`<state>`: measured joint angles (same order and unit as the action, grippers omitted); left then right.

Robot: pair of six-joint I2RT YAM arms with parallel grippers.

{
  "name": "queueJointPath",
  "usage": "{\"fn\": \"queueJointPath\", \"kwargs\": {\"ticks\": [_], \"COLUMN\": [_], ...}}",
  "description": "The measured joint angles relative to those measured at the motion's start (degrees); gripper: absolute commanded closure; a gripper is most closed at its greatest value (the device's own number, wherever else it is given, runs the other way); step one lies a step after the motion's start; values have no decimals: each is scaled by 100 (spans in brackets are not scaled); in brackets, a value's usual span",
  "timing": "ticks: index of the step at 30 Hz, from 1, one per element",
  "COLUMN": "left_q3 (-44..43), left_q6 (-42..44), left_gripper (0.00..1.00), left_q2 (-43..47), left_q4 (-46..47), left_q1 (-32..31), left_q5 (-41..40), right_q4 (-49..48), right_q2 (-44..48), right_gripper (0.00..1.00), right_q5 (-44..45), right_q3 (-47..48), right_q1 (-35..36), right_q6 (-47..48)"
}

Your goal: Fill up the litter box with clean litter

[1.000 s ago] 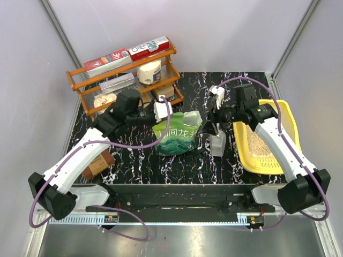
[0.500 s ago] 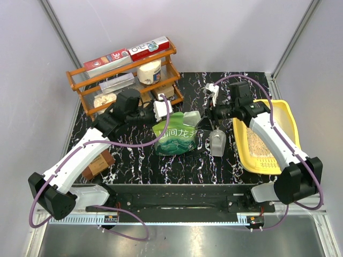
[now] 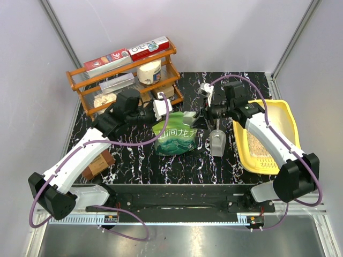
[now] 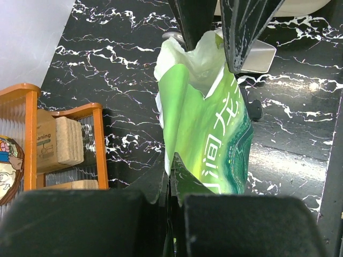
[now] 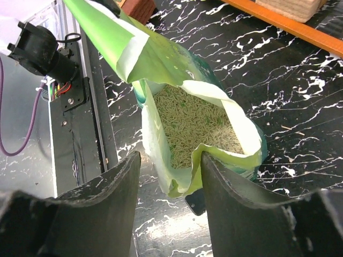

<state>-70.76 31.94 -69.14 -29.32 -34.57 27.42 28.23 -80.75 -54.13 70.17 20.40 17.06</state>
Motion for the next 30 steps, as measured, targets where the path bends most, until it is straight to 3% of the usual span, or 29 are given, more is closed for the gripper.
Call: {"fn": "queueJointPath", "kwargs": {"ticks": [7,16,21,24,27,30], "left_q3": [7,9,-101,-546,-981,-1104], "left_q6": [-52,-55,-136,-321,-501,-636], "left_gripper": [100,99,67,63,64,77], "left_q2": [0,0,-7,-31,-26,-44], "left_q4": [22,28,-122,-205,20,476], "left_q1": [7,37,42,74,127,271], "left_q5": [-24,-26,-26,-22,-35,-151], "right_q4": [-61,-350,-490,-507,-549,-605], "right_q2": [-26,-33,-44,-46,-46,-46], "right_gripper": [47,80,89,93,95,95], "right_q5": [4,212,256,258,258,258], "right_q3": [-109,-275,-310,-328,-350,-385], "right_q1": [120,133,136,136,136,136], "right_q6": [35,33,-61,-83,-87,-79]}}
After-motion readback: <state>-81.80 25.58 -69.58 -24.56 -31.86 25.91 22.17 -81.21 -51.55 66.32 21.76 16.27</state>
